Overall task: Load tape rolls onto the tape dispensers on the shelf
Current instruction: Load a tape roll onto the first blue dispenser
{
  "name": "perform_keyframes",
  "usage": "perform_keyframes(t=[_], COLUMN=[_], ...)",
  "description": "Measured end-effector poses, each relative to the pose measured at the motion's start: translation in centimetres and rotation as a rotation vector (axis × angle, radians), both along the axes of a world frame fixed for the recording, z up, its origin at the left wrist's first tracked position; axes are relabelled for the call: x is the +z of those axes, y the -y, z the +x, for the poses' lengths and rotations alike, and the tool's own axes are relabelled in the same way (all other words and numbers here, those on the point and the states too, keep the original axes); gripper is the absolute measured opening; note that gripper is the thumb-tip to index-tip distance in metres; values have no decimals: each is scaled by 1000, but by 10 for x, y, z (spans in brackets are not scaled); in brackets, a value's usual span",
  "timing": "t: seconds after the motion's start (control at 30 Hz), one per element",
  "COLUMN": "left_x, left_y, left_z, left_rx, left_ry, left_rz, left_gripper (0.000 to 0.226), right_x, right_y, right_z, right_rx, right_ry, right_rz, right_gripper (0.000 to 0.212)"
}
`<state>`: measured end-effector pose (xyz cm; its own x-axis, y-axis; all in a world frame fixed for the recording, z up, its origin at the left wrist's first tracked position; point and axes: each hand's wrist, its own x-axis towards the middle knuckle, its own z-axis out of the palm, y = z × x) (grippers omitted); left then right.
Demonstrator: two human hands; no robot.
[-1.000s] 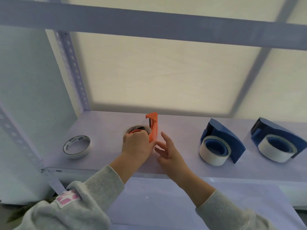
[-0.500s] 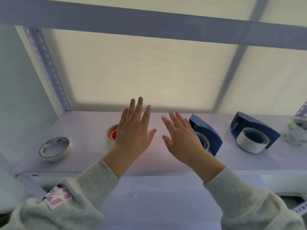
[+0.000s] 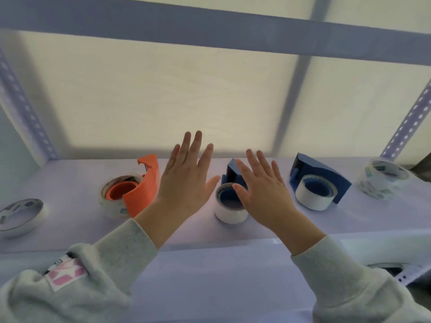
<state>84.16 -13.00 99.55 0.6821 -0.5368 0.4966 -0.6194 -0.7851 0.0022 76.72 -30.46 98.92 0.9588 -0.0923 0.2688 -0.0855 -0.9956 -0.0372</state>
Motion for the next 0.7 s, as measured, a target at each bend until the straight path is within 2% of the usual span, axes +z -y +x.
perform_keyframes(t=[0.2, 0.33, 0.53, 0.7], left_x=[4, 5, -3, -1], left_y=[103, 197, 315, 380], left_z=[-36, -71, -128, -137], left_rx=[-20, -131, -337, -333], left_ry=[-48, -124, -434, -865], left_rz=[-123, -165, -334, -425], left_gripper=[74, 79, 79, 84], right_x=[4, 7, -5, -17], right_y=[98, 193, 304, 355], right_z=[-38, -67, -100, -100], right_rx=[37, 0, -197, -433], right_ry=[95, 202, 368, 249], right_rz=[73, 185, 457, 955], right_gripper=[57, 52, 56, 87])
